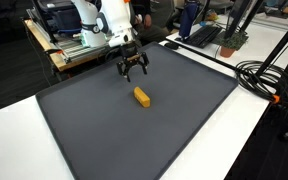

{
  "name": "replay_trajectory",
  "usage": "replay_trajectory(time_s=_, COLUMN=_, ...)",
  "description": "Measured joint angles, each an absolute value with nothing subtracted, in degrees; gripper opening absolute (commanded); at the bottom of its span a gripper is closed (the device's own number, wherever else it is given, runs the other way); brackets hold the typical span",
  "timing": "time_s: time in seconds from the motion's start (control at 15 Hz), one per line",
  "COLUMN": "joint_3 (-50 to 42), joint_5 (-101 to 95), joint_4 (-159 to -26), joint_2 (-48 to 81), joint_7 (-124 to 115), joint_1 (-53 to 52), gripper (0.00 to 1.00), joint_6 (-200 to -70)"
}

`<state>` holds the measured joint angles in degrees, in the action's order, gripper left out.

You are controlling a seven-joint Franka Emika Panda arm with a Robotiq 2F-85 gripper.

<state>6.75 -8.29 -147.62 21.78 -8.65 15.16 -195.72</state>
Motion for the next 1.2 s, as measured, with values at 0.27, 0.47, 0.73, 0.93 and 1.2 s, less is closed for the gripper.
replay_trajectory(time_s=0.27, joint_3=6.1, joint_5=-7.9, joint_4=-143.9, joint_2=26.0, joint_7=-8.3, joint_1=15.9, gripper=1.00, joint_6=-195.7)
replay_trajectory(time_s=0.47, joint_3=6.6, joint_5=-8.0, joint_4=-141.6, joint_2=27.8, joint_7=-7.5, joint_1=17.4, gripper=0.85, joint_6=-195.4)
replay_trajectory(time_s=0.73, joint_3=8.4, joint_5=-9.5, joint_4=-138.7, joint_2=30.5, joint_7=-4.6, joint_1=20.7, gripper=0.69, joint_6=-195.3)
replay_trajectory(time_s=0.93, joint_3=9.8, joint_5=-10.9, joint_4=-137.4, joint_2=31.9, joint_7=-2.5, joint_1=22.9, gripper=0.73, joint_6=-195.3)
replay_trajectory(time_s=1.2, joint_3=9.7, joint_5=-10.9, joint_4=-136.2, joint_2=32.7, joint_7=-0.2, joint_1=23.3, gripper=0.43, joint_6=-195.3)
